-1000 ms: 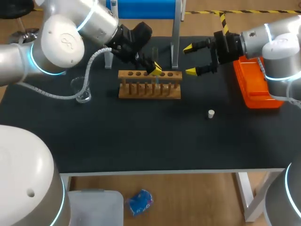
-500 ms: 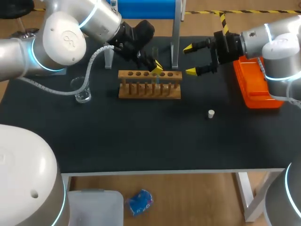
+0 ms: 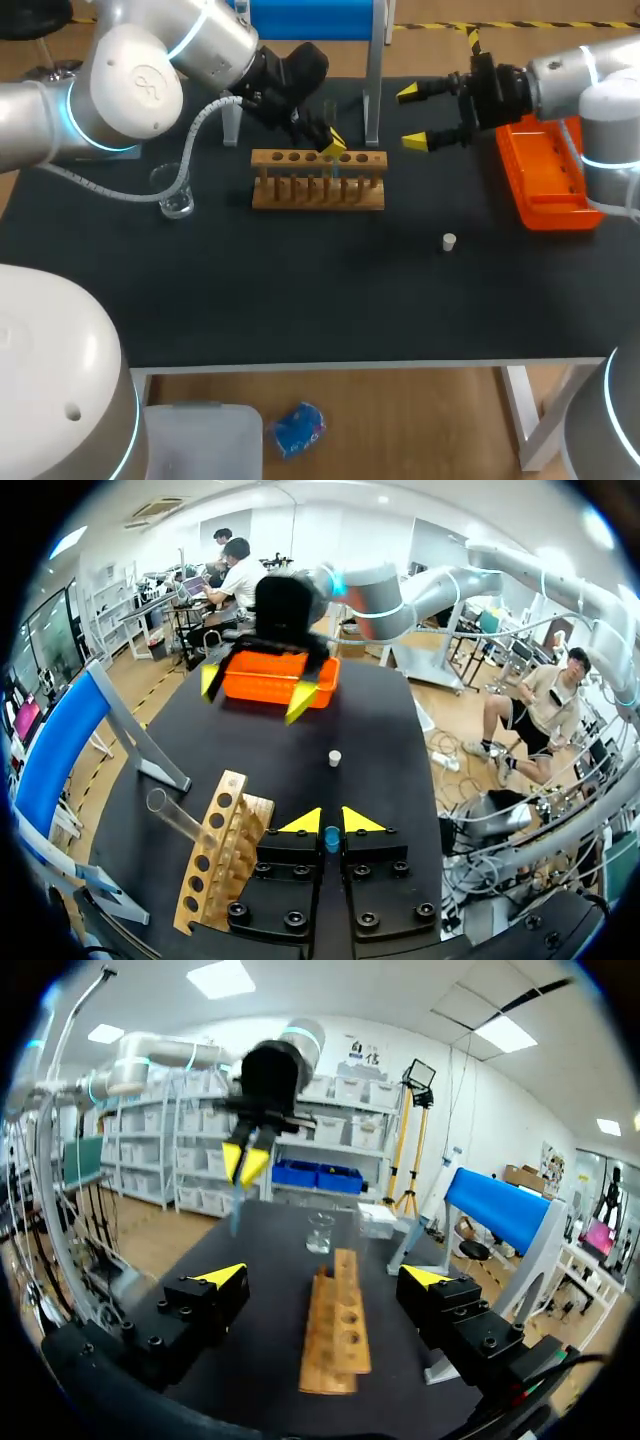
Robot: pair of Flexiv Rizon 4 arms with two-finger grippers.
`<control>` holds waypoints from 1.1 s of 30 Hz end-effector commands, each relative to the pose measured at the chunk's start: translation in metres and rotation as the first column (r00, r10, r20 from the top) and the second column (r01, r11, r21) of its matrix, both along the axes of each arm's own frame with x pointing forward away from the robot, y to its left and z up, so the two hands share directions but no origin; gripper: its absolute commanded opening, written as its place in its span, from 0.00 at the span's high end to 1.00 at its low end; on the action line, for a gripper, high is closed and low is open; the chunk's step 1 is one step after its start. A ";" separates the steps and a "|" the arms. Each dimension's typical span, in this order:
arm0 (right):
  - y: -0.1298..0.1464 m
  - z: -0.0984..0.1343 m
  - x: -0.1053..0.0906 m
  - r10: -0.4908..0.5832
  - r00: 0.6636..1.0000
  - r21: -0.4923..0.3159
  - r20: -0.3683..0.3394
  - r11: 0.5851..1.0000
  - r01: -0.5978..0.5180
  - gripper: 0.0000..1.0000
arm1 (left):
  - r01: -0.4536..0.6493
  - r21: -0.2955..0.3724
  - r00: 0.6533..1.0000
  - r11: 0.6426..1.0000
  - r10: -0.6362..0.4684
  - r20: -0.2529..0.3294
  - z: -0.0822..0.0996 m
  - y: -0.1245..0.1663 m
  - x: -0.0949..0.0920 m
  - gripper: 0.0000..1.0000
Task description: Invert the test tube, pick up the pipette, mount the tip to pipette, aspirate from beaker and dispense into the tube, eject the tip, return the pipette, and cap with the stopper.
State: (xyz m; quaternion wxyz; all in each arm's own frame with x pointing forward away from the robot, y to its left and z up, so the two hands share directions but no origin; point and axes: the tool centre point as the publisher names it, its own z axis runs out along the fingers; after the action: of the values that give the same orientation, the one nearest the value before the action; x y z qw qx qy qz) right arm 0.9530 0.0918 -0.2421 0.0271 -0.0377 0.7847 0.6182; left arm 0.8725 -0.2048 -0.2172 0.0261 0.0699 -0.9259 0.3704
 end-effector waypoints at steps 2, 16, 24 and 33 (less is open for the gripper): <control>-0.012 0.008 -0.050 0.006 0.998 0.060 -0.065 0.998 -0.002 0.00 | 0.001 0.003 1.000 1.000 -0.001 -0.002 0.001 0.000 0.000 1.00; 0.046 -0.011 -0.100 0.153 0.983 0.163 -0.102 0.977 -0.136 0.00 | 0.001 0.003 1.000 1.000 -0.001 -0.002 0.001 0.000 0.000 1.00; 0.061 -0.014 -0.099 0.161 0.986 0.163 -0.050 0.975 -0.151 0.00 | -0.004 0.051 0.999 0.999 0.002 0.035 0.002 0.001 -0.001 1.00; 0.075 -0.013 -0.102 0.157 0.984 0.202 -0.079 0.970 -0.138 0.00 | -0.011 0.071 0.997 0.997 0.005 0.074 0.005 0.001 -0.001 1.00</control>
State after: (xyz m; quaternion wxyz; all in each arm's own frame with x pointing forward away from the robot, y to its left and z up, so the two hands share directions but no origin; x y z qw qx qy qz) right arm 0.8515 0.1611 -0.2512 -0.0545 -0.0655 0.7173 0.6916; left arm 0.8736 -0.2047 -0.2136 -0.0109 0.0598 -0.9383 0.3405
